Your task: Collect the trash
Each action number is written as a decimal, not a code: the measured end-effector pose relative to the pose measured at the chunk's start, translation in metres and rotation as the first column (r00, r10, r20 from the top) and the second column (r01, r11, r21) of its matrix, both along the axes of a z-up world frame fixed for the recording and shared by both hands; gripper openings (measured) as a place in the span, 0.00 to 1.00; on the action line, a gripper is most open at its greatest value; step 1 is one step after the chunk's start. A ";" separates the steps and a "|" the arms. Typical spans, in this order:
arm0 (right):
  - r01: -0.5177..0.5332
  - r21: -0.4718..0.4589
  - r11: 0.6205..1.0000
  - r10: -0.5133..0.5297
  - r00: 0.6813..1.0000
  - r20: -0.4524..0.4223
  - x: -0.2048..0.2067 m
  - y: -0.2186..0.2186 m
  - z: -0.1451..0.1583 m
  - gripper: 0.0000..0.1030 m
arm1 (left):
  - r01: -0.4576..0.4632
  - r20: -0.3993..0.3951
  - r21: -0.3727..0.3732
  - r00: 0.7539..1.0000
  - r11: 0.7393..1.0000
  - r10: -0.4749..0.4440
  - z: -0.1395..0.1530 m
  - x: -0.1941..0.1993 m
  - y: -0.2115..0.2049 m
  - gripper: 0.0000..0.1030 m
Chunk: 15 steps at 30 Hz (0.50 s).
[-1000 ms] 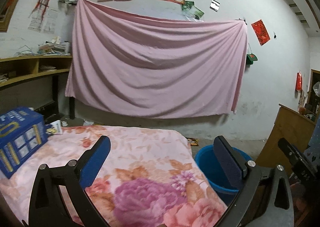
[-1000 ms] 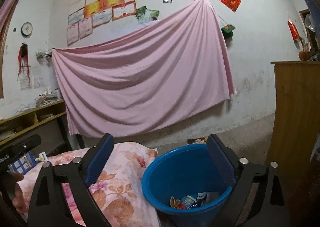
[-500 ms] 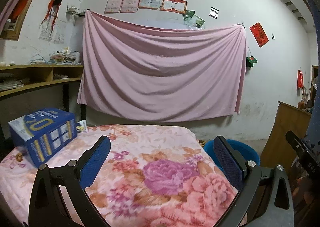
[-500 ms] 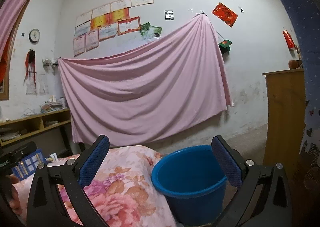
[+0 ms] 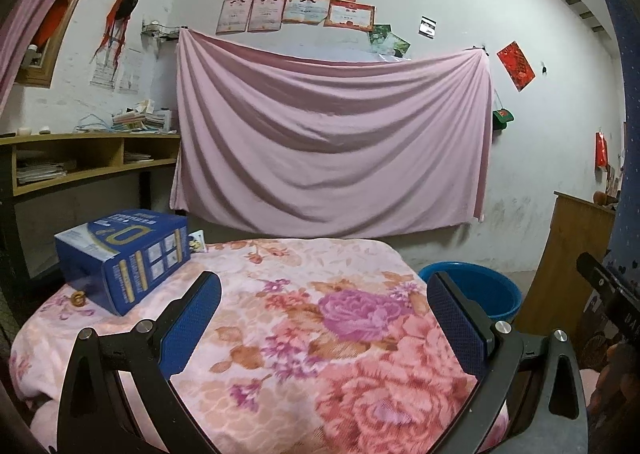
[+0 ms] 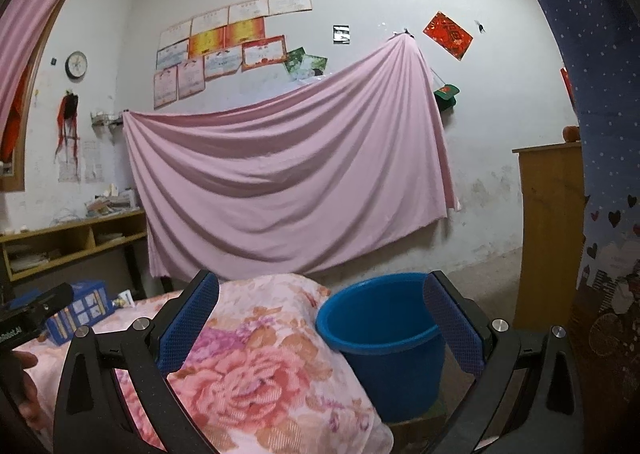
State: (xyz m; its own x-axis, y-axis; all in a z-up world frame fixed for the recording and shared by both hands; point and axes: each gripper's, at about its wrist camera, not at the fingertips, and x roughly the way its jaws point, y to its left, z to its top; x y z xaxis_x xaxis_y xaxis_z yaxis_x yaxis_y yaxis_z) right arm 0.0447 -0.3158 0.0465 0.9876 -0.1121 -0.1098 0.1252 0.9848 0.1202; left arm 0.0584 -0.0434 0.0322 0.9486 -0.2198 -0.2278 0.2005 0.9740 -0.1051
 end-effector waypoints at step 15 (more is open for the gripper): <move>-0.008 -0.078 0.997 0.008 1.000 0.008 -0.025 0.034 -0.006 1.00 | -0.022 0.002 0.024 1.000 0.999 0.022 -0.023 -0.026 0.013 0.98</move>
